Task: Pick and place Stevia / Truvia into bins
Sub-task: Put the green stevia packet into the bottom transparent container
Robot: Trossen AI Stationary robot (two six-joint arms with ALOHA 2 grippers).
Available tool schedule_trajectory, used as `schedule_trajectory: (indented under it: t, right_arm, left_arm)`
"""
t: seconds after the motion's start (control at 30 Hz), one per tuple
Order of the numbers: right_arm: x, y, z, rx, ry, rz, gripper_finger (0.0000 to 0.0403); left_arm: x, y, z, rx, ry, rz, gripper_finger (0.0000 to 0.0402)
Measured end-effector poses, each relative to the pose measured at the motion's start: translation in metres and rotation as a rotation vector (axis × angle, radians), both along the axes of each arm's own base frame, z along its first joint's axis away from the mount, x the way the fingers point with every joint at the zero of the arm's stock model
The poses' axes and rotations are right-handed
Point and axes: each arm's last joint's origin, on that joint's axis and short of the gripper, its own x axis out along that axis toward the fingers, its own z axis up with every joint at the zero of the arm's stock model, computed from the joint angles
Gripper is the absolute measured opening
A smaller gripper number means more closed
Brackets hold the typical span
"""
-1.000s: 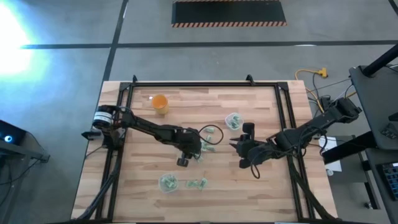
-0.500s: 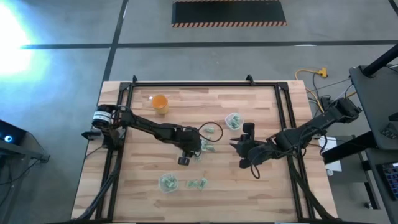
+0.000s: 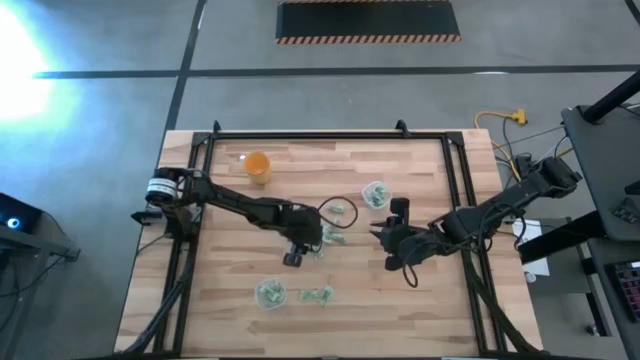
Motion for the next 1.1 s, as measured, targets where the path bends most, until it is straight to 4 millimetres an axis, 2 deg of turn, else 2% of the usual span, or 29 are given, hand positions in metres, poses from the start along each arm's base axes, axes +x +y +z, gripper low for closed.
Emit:
schedule_trajectory:
  t: [0.33, 0.6, 0.7, 0.93, 1.1]
  right_arm:
    - [0.0, 0.0, 0.0, 0.002, -0.002, -0.001, 0.0066]
    - [0.0, 0.0, -0.001, 0.005, -0.001, -0.005, 0.0071]
    - [0.0, 0.0, -0.001, 0.005, 0.0, -0.005, 0.0074]
    - [-0.001, 0.0, -0.002, 0.005, 0.001, -0.005, 0.0069]
    - [-0.001, 0.0, -0.002, 0.005, 0.001, -0.005, 0.0063]
  left_arm:
    - [0.004, 0.0, -0.008, 0.008, -0.008, -0.017, 0.0111]
    - [0.004, 0.0, -0.011, 0.009, 0.002, -0.021, 0.0108]
    - [0.004, 0.0, -0.011, 0.009, 0.004, -0.022, 0.0088]
    - [0.004, 0.0, -0.011, 0.013, 0.004, -0.03, 0.0008]
    - [0.004, 0.0, -0.008, 0.02, -0.001, -0.025, 0.0008]
